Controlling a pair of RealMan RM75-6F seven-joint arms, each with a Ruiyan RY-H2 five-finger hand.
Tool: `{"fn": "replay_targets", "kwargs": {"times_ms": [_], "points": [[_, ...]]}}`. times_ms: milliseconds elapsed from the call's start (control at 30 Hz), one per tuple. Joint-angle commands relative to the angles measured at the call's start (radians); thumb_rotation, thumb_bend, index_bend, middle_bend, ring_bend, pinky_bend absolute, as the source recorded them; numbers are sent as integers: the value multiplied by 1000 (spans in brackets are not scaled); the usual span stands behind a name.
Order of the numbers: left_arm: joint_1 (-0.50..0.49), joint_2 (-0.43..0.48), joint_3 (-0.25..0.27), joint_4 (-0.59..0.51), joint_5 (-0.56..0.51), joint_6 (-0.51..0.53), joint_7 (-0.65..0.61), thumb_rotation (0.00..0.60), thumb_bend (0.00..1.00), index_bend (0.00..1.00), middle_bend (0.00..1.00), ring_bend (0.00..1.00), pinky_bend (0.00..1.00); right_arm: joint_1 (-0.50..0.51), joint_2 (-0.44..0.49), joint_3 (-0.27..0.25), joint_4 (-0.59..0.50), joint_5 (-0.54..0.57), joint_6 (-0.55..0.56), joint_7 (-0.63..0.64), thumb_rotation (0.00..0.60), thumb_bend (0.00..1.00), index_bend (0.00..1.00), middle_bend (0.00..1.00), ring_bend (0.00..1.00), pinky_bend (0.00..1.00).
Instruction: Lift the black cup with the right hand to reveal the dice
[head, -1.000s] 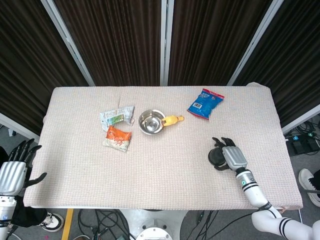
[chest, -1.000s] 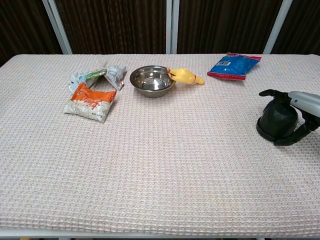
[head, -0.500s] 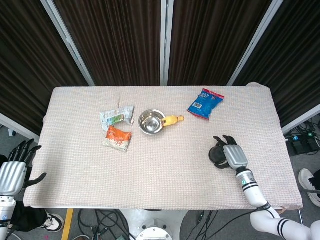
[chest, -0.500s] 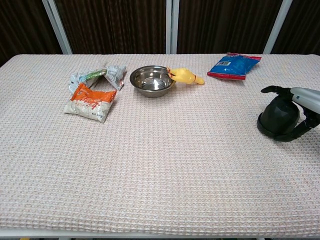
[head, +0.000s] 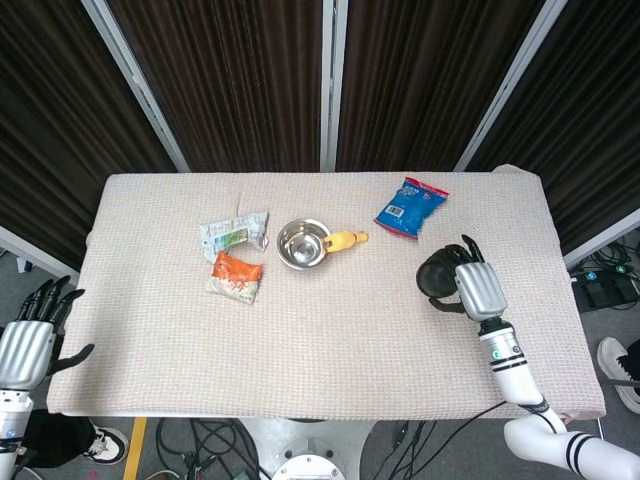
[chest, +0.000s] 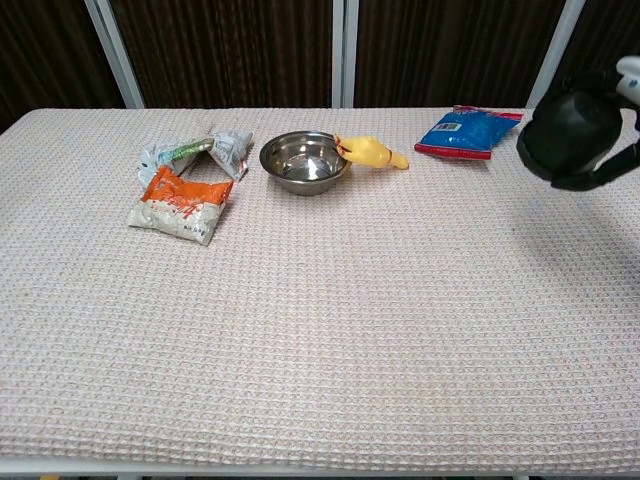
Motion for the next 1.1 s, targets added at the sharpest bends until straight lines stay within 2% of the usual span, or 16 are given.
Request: {"fn": "replay_targets", "kwargs": {"times_ms": [33, 133, 200, 367, 467, 567, 667, 733, 833, 933, 1100], "points": [[-2, 2, 0, -7, 3, 0, 7, 600, 153, 164, 33, 0, 129, 16, 96, 58, -162, -53, 84, -63, 600, 197, 549, 538, 191, 6], [-5, 2, 0, -13, 5, -2, 10, 600, 153, 164, 33, 0, 129, 10, 120, 70, -227, -73, 129, -94, 600, 196, 556, 545, 195, 11], [-6, 0, -1, -14, 6, -2, 10, 600, 153, 164, 33, 0, 129, 4, 113, 52, -214, -51, 111, -115, 600, 195, 562, 548, 198, 18], [-6, -1, 2, -12, 10, 0, 7, 600, 153, 164, 33, 0, 129, 17, -1, -35, 17, 101, -105, -160, 600, 198, 564, 547, 225, 12], [-4, 3, 0, -11, 7, 4, 6, 600, 153, 164, 33, 0, 129, 22, -47, -48, 80, 68, -92, -116, 600, 202, 565, 546, 254, 0], [-4, 6, -4, -11, 1, 2, 6, 600, 152, 164, 33, 0, 128, 29, -19, -4, 8, -12, 30, -63, 600, 201, 567, 546, 254, 0], [-8, 1, -4, -13, 1, -4, 6, 600, 152, 164, 33, 0, 129, 24, 66, 29, -112, -46, 96, -91, 600, 199, 571, 549, 255, 0], [-11, -3, 0, -15, 2, -12, 9, 600, 153, 164, 33, 0, 129, 16, 130, 30, -170, -15, 70, -164, 600, 187, 575, 553, 255, 0], [-12, -3, 5, -15, 5, -18, 16, 600, 153, 164, 33, 0, 128, 23, 183, 9, -230, 76, -43, -261, 600, 172, 575, 555, 255, 0], [-6, -3, 1, -15, -1, -6, 23, 600, 153, 164, 33, 0, 128, 61, 143, -20, -263, 100, -125, -336, 600, 185, 575, 554, 255, 0], [1, 1, -3, -18, -11, 0, 24, 600, 153, 164, 33, 0, 129, 179, -13, -40, -280, 91, -264, -433, 600, 187, 573, 550, 255, 0]]}}
